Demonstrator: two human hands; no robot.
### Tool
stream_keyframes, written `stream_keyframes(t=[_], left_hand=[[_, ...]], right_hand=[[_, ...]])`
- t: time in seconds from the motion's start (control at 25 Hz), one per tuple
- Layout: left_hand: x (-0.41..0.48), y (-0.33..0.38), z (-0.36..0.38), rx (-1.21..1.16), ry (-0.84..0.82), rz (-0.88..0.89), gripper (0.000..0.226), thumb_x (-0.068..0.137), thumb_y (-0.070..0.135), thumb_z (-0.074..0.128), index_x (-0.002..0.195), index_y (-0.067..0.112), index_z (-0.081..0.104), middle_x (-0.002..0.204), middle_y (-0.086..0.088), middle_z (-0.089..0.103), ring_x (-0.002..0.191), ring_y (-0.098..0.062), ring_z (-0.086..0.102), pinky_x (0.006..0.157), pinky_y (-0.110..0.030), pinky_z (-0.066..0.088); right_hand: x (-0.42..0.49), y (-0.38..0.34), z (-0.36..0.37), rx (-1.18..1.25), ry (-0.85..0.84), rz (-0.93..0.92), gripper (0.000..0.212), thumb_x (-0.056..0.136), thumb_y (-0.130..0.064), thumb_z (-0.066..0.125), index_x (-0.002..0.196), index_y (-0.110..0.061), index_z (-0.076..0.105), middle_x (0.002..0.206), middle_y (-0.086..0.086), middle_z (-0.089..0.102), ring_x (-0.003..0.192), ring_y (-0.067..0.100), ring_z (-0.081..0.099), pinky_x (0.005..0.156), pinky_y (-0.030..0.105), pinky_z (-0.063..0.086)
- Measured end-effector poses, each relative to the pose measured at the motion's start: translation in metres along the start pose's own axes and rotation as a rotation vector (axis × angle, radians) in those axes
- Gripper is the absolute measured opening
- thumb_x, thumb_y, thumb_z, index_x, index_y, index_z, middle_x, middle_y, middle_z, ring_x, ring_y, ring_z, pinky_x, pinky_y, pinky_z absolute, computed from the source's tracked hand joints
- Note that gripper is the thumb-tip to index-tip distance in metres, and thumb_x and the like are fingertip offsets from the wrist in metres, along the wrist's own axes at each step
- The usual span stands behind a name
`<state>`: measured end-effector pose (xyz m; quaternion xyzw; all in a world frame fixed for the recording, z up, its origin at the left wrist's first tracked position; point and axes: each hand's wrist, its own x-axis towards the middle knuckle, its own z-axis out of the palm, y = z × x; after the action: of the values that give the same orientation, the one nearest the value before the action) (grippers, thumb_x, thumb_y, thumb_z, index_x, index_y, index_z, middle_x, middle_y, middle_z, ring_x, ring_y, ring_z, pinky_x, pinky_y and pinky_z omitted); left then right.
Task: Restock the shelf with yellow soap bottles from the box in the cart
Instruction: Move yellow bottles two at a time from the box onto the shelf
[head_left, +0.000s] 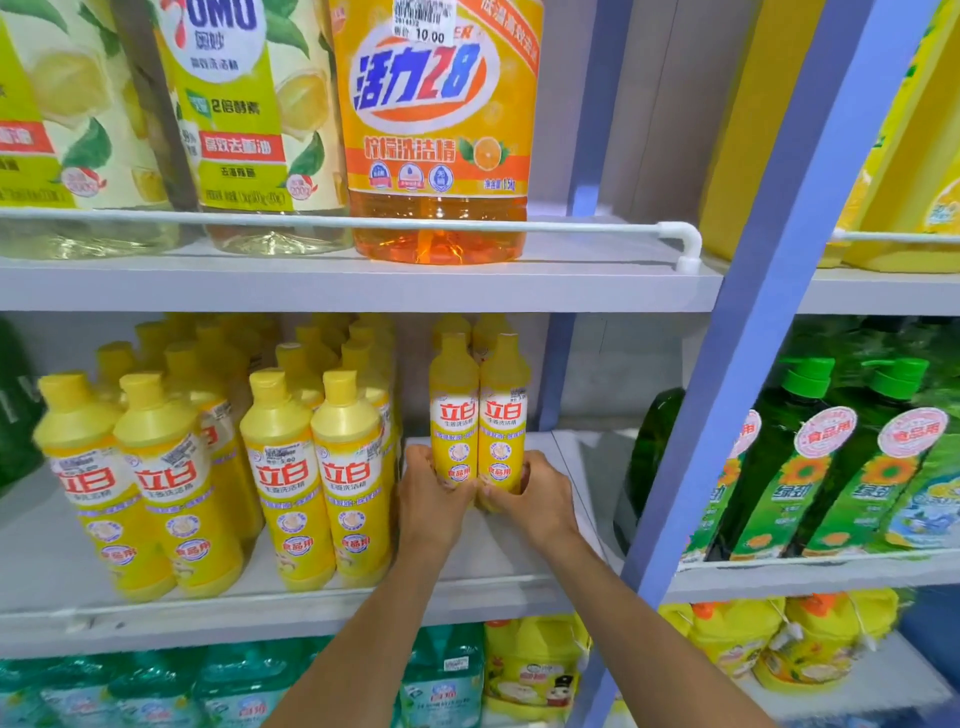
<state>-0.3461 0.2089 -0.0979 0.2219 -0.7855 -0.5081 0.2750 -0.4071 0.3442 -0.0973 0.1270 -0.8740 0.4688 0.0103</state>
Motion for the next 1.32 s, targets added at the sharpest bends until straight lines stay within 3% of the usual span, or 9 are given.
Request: stream_keyframes(t=[0.16, 0.32, 0.76, 0.92, 1.08, 1.32], left_hand=[[0.023, -0.015, 0.022, -0.019, 0.118, 0.020, 0.052, 0.071, 0.024, 0.090, 0.103, 0.026, 0.049, 0.104, -0.001, 0.068, 0.094, -0.019, 0.067, 0.082, -0.036, 0.058], [0.040, -0.026, 0.035, -0.017, 0.177, 0.024, 0.054, 0.068, 0.028, 0.092, 0.108, 0.022, 0.057, 0.105, -0.002, 0.070, 0.093, -0.020, 0.068, 0.083, -0.042, 0.059], [0.055, -0.039, 0.040, 0.006, 0.171, 0.036, 0.048, 0.065, 0.041, 0.091, 0.104, 0.031, 0.064, 0.101, 0.005, 0.072, 0.089, -0.014, 0.069, 0.078, -0.041, 0.062], [0.053, -0.036, 0.039, -0.058, 0.181, 0.031, 0.046, 0.067, 0.036, 0.091, 0.103, 0.028, 0.064, 0.101, 0.007, 0.074, 0.089, -0.011, 0.071, 0.080, -0.039, 0.062], [0.054, -0.038, 0.040, -0.116, 0.178, 0.023, 0.046, 0.069, 0.031, 0.092, 0.101, 0.039, 0.059, 0.101, 0.007, 0.074, 0.090, -0.011, 0.072, 0.082, -0.042, 0.063], [0.056, -0.041, 0.041, -0.107, 0.167, 0.024, 0.046, 0.070, 0.029, 0.091, 0.102, 0.039, 0.059, 0.105, 0.003, 0.074, 0.093, -0.014, 0.072, 0.084, -0.044, 0.062]], right_hand=[[0.027, 0.008, 0.017, 0.056, 0.065, 0.059, 0.056, 0.068, -0.057, 0.086, 0.107, -0.029, 0.059, 0.102, -0.003, 0.072, 0.092, 0.018, 0.069, 0.082, 0.040, 0.061], [0.045, 0.009, 0.026, 0.075, 0.103, 0.077, 0.056, 0.067, -0.055, 0.088, 0.107, -0.028, 0.060, 0.100, -0.005, 0.073, 0.092, 0.016, 0.069, 0.082, 0.038, 0.060], [0.050, 0.007, 0.028, 0.146, 0.101, 0.037, 0.059, 0.069, -0.050, 0.090, 0.116, -0.024, 0.064, 0.105, -0.005, 0.076, 0.093, 0.014, 0.072, 0.087, 0.035, 0.060], [0.048, 0.007, 0.029, 0.157, 0.106, 0.030, 0.060, 0.071, -0.051, 0.088, 0.118, -0.023, 0.064, 0.107, -0.005, 0.076, 0.093, 0.014, 0.072, 0.088, 0.035, 0.060], [0.050, 0.009, 0.031, 0.159, 0.109, 0.042, 0.060, 0.070, -0.050, 0.089, 0.117, -0.024, 0.064, 0.108, -0.004, 0.076, 0.095, 0.016, 0.072, 0.089, 0.038, 0.060], [0.052, 0.014, 0.035, 0.176, 0.110, 0.040, 0.059, 0.070, -0.051, 0.089, 0.117, -0.025, 0.063, 0.107, -0.005, 0.075, 0.095, 0.016, 0.072, 0.089, 0.040, 0.060]])
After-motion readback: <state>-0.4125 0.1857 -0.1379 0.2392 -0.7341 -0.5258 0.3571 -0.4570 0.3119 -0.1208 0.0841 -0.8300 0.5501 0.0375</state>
